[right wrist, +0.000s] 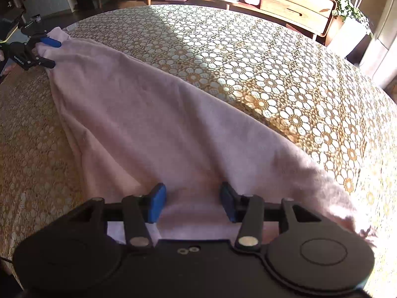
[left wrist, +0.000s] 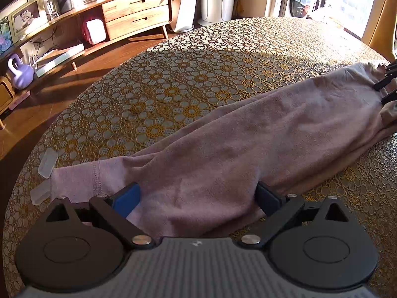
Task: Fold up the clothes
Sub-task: 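Release the sweatshirt with the right gripper and smooth the fold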
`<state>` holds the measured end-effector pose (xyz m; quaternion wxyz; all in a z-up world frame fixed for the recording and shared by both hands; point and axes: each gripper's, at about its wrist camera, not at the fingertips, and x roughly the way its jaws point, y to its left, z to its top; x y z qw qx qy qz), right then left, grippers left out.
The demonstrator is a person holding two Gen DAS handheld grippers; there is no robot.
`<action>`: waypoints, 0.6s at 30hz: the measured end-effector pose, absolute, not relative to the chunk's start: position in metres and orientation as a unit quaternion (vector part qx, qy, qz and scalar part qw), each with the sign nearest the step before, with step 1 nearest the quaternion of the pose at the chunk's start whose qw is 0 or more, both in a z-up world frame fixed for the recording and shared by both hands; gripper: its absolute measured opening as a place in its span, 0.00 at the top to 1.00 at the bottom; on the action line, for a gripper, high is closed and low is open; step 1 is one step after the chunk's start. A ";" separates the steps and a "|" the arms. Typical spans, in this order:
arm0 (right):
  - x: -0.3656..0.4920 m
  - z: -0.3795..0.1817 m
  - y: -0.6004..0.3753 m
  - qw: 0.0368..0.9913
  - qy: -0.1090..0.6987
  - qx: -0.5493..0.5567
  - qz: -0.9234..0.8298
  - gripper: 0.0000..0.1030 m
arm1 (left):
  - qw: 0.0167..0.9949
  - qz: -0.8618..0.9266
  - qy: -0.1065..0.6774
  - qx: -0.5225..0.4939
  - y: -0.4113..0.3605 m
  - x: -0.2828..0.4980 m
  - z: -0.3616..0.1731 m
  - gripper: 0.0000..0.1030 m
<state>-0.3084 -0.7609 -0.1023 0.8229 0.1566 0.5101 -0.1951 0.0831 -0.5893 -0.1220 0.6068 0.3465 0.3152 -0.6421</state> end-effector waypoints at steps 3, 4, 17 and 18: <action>-0.322 -0.103 -0.759 0.823 0.509 0.152 -0.201 0.00 | 0.608 -0.640 0.316 0.347 -0.590 0.083 -0.122 0.02; -0.323 -0.102 -0.757 0.823 0.509 0.149 -0.204 0.00 | 0.609 -0.639 0.317 0.347 -0.591 0.084 -0.122 0.01; -0.365 -0.105 -0.729 0.796 0.544 0.136 -0.228 0.00 | 0.613 -0.618 0.325 0.369 -0.576 0.085 -0.119 0.00; -0.373 -0.106 -0.730 0.794 0.543 0.144 -0.233 0.00 | 0.614 -0.619 0.325 0.368 -0.575 0.086 -0.120 0.00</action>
